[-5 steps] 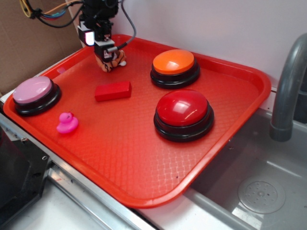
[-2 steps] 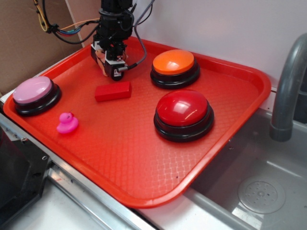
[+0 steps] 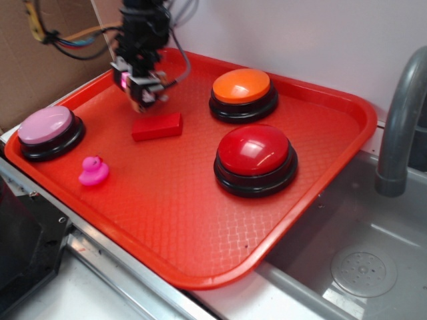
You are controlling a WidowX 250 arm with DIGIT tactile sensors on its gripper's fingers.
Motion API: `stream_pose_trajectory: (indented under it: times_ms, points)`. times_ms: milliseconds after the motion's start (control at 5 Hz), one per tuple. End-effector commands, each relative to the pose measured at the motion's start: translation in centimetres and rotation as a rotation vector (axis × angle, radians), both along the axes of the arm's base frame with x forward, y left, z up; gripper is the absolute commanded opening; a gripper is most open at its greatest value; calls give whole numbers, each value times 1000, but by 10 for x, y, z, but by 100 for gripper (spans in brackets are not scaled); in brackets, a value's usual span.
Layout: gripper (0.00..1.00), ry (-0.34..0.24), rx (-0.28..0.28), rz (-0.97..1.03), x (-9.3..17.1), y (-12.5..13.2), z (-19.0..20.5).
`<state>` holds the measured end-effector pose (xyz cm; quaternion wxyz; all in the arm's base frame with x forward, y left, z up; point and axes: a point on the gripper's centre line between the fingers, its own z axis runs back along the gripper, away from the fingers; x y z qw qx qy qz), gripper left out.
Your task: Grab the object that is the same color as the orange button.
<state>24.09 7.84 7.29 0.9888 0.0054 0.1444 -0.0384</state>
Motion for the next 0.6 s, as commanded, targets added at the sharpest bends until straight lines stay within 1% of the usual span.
stream_pose_trajectory:
  times_ms: [0,200,400]
  points:
    - [0,-171,62,322,-89,-39,110]
    - [0,-243,16,339,-123,-42,157]
    - [0,-271,0,346,-143,-42,178]
